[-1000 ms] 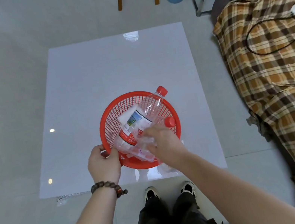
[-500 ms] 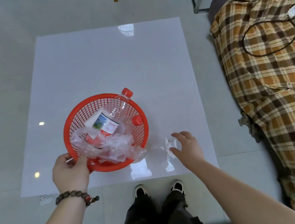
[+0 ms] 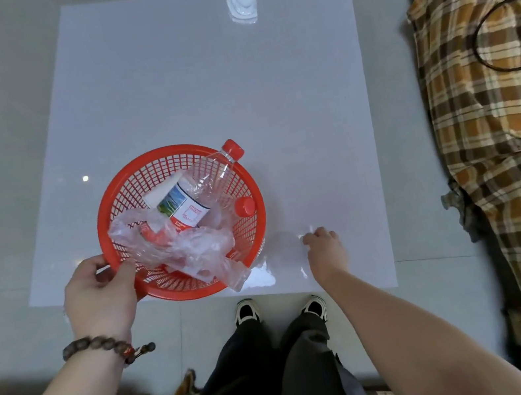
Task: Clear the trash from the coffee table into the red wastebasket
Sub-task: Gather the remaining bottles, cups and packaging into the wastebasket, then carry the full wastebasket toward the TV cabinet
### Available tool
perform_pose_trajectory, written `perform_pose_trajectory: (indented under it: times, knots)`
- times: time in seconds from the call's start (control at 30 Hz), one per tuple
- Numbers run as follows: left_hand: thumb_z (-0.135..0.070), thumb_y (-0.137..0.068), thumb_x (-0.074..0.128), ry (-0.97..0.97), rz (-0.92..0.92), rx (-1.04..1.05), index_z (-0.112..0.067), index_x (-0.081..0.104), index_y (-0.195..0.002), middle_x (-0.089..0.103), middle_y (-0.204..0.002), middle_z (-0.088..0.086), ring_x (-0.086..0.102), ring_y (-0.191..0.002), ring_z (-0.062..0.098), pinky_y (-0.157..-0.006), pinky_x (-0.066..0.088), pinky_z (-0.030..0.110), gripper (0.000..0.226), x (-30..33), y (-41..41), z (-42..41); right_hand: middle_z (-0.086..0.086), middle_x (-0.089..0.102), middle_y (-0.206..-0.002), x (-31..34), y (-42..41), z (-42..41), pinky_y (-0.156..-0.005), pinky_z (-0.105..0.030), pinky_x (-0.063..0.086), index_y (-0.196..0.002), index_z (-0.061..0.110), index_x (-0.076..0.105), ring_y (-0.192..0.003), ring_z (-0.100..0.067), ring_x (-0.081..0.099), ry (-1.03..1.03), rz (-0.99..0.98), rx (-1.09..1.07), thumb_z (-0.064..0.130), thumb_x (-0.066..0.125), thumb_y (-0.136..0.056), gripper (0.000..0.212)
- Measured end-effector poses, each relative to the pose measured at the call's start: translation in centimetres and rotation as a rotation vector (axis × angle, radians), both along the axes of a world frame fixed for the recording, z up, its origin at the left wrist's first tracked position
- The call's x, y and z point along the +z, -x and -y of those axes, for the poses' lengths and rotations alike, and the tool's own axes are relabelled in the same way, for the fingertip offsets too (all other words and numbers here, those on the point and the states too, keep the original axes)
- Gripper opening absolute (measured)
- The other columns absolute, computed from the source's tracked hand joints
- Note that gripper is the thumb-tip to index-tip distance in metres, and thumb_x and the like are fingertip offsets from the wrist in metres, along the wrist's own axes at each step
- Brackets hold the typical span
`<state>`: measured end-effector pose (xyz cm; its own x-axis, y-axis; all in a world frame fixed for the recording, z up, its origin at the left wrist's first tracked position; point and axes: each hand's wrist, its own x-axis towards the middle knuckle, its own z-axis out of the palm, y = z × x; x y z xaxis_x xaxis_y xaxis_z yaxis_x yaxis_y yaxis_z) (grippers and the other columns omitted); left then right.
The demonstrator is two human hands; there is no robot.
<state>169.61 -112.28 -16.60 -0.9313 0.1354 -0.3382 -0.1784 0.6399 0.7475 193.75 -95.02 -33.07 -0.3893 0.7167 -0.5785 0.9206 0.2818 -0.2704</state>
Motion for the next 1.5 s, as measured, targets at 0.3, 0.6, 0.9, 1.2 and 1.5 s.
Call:
perform_pose_trajectory:
  times: [0.3,0.6,0.9,1.2,1.5]
  knots:
    - [-0.017,-0.073,0.067,-0.027,0.049,0.055,-0.015,0.061,-0.083,0.069,-0.076,0.015,0.068,-0.064,0.033,-0.060,0.059,0.047,0.012,1.4,-1.9,-0.5,0.009,0.058,-0.108,14.7,4.5,-0.2,-0.077,-0.020,0.044,-0.118,0.027,0.055,-0.085,-0.006,0.053,-0.149,-0.797,-0.357,0.017,0.064,-0.084,0.037]
    - [-0.030,-0.062,0.063,-0.133,0.098,0.010,-0.020,0.061,-0.077,0.070,-0.074,0.012,0.069,-0.067,0.032,-0.067,0.058,0.052,0.018,5.1,-3.5,-0.9,-0.001,0.054,-0.134,22.0,5.7,1.7,-0.104,-0.026,0.032,-0.131,0.018,0.053,-0.125,-0.018,0.041,-0.054,-0.721,0.104,0.026,0.069,-0.083,0.051]
    - [-0.016,-0.078,0.070,-0.216,0.128,0.161,-0.019,0.060,-0.077,0.070,-0.068,0.010,0.071,-0.063,0.032,-0.055,0.060,0.044,0.010,6.5,-3.5,1.9,0.006,0.048,-0.136,22.8,5.6,0.5,-0.102,-0.031,0.038,-0.135,0.032,0.044,-0.123,-0.011,0.043,-0.002,-0.736,-0.141,0.040,0.044,-0.095,0.041]
    - [-0.012,-0.083,0.066,-0.252,0.087,0.430,-0.016,0.061,-0.081,0.072,-0.073,0.011,0.071,-0.064,0.029,-0.065,0.059,0.051,0.006,8.1,-1.9,11.8,0.019,0.069,-0.084,23.4,15.8,5.7,-0.055,-0.011,0.049,-0.088,0.035,0.064,-0.074,0.005,0.066,0.416,-0.729,-0.046,0.028,0.048,-0.094,0.018]
    - [-0.014,-0.086,0.066,-0.364,0.055,0.767,-0.013,0.065,-0.088,0.072,-0.062,-0.003,0.070,-0.054,0.018,-0.045,0.056,0.028,0.002,7.1,3.7,24.5,0.014,0.066,-0.090,23.1,29.1,18.1,-0.066,-0.019,0.050,-0.098,0.027,0.062,-0.083,-0.008,0.065,0.496,-0.654,0.224,0.026,0.044,-0.097,0.018]
